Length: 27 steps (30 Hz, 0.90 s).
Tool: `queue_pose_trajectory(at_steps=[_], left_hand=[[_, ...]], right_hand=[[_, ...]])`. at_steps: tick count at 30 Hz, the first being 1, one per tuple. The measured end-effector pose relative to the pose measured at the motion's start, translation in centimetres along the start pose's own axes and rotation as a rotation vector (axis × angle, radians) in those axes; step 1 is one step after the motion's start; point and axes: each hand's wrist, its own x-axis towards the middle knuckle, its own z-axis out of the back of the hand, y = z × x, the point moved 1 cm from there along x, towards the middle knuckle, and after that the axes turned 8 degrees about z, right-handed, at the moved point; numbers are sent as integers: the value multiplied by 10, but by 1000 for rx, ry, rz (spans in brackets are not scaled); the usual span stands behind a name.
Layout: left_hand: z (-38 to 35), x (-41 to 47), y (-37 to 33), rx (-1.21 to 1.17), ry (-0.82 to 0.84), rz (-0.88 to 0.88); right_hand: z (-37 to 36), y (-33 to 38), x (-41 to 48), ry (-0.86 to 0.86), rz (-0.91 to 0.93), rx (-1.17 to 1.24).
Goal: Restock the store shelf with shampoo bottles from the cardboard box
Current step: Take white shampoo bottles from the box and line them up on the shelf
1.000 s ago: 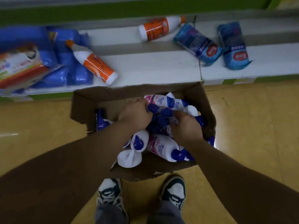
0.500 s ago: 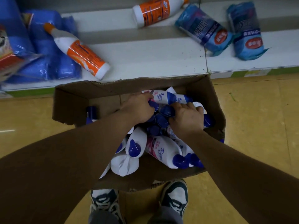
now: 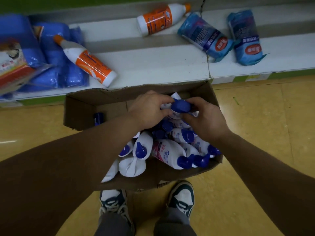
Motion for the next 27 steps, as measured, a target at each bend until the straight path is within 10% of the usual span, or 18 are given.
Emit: queue_pose_trajectory(at_steps=[12,27], left_hand=[[226,-184,-173,-616,5,85],[574,-453,-384,-706,-442,-186]], right_hand=[[222,225,-134,-127,55,440],[477,565,-278,-189,576,598]])
